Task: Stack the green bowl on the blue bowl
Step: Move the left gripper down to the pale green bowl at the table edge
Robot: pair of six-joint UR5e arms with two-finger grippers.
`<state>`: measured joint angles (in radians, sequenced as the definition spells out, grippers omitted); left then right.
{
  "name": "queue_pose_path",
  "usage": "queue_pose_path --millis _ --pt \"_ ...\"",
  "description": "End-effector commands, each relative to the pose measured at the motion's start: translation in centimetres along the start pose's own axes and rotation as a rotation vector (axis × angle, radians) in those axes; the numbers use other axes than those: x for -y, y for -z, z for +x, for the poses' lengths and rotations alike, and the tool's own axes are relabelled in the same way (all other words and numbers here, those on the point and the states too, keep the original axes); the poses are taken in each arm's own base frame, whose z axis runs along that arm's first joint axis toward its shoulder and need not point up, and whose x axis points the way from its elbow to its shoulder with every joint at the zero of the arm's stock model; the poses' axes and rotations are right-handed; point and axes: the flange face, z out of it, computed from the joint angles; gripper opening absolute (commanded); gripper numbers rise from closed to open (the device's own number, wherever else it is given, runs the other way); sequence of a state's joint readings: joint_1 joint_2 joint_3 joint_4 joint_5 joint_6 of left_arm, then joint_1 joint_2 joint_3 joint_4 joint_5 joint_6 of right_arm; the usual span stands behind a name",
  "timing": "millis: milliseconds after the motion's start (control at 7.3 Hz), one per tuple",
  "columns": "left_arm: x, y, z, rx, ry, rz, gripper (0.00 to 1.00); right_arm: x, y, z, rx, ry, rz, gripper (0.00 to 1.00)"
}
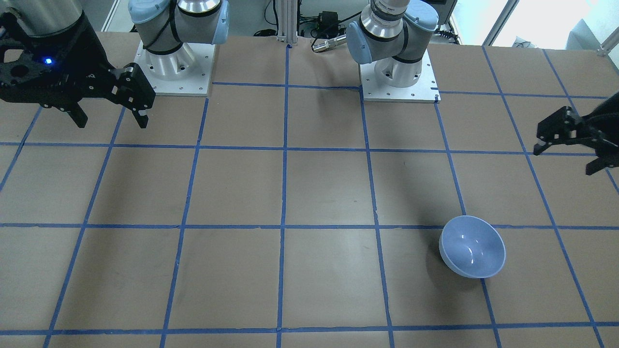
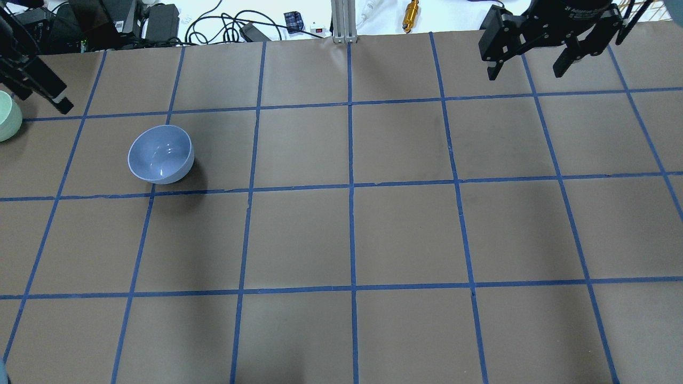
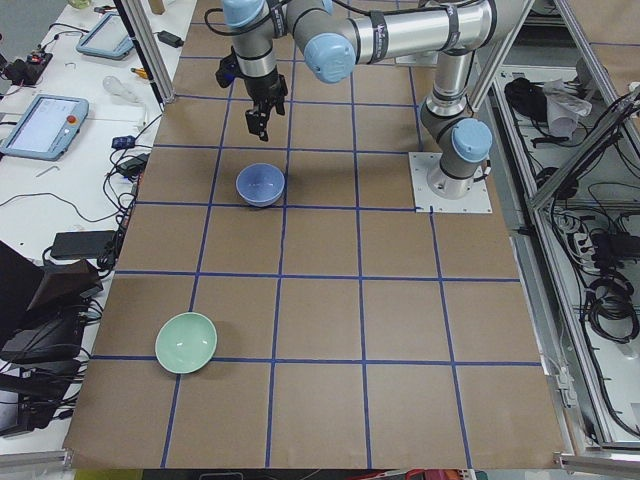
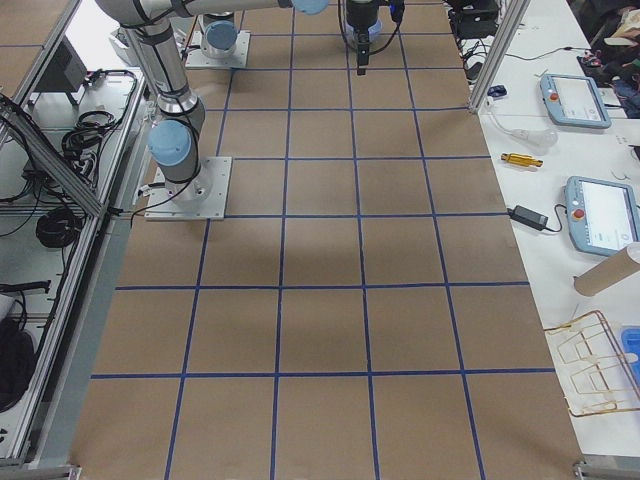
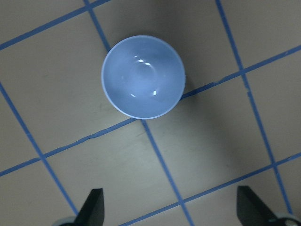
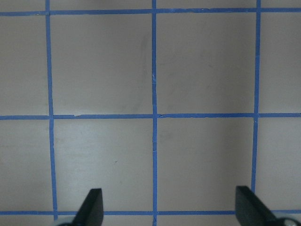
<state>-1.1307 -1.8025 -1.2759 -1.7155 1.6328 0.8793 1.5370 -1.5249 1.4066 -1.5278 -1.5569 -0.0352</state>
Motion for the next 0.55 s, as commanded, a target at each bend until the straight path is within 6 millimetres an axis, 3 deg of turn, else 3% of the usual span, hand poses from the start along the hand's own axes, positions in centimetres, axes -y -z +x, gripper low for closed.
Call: queue_pose_path --millis 0,137,411 --pt "-1.6 -1.8 -9.9 0.031 -0.163 -0.058 1.0 0.0 0.1 0.0 0.0 0.0 0.001 1.0" --pt "-2.0 -3.3 -14.6 0.043 -0.221 -0.053 1.0 0.0 0.0 0.0 0.0 0.0 0.0 1.0" --pt "-1.8 -7.4 -23.7 0.169 -0.555 -0.031 1.0 0.0 0.1 0.0 0.0 0.0 0.001 1.0"
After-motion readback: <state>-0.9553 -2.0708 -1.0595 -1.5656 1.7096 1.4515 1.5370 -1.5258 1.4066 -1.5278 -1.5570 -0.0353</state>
